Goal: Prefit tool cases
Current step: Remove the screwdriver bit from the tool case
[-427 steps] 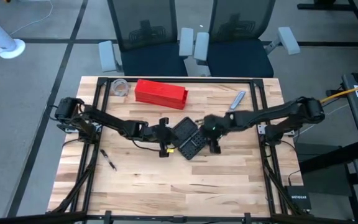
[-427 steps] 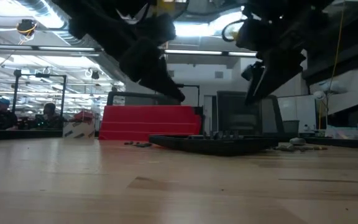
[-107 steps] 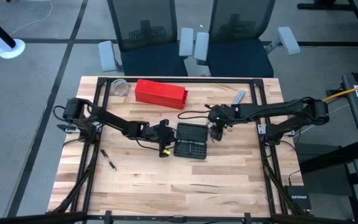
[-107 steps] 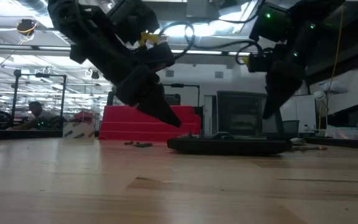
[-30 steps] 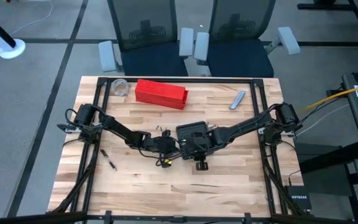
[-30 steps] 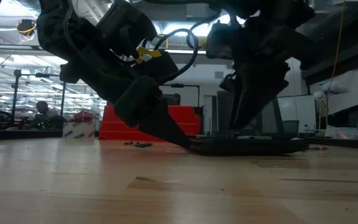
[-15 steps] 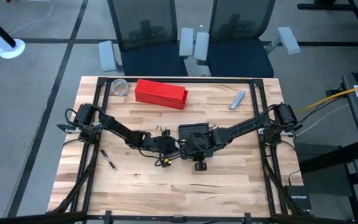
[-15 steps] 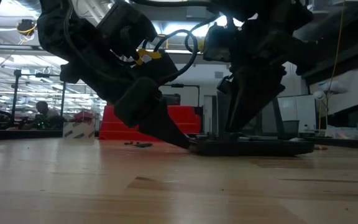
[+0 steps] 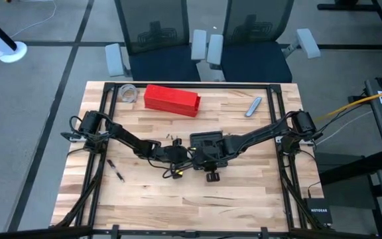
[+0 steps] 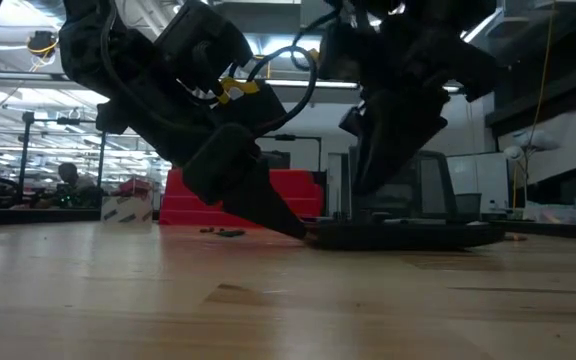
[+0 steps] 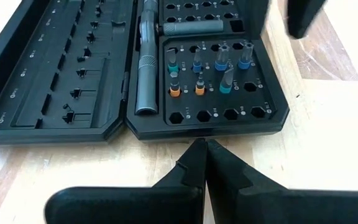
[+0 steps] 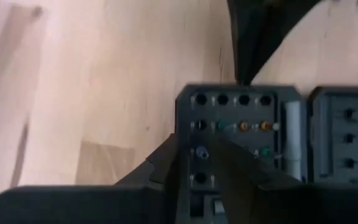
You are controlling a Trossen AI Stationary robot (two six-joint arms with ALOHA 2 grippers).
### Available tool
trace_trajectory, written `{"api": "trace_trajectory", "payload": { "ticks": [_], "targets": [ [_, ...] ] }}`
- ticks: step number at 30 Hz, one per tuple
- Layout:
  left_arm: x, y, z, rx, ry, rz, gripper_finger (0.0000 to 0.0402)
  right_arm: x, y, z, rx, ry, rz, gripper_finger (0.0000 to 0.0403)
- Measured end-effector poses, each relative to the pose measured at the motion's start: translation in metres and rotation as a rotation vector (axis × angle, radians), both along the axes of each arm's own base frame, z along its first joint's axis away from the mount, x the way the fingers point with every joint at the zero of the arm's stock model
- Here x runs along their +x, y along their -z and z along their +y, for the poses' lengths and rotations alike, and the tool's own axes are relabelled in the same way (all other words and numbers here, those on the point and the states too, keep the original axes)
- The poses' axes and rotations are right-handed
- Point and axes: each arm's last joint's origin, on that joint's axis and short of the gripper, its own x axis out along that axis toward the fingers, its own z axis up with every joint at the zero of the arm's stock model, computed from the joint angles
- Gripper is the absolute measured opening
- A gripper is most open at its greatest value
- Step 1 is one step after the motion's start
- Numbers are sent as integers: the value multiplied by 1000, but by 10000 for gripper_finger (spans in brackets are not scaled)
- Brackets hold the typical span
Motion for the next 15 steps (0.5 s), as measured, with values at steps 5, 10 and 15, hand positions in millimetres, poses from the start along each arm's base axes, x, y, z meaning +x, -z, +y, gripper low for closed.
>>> {"api": "trace_trajectory", "payload": {
  "ticks": [5,10,15],
  "targets": [
    [0,0,0,0,0,1,0,0,5,0,-5,-6,15,92],
    [0,0,0,0,0,1,0,0,16,0,-1,-8,32,92],
    [0,0,0,-3,-2,1,0,2,21,1,-1,-9,32,92]
  ]
}}
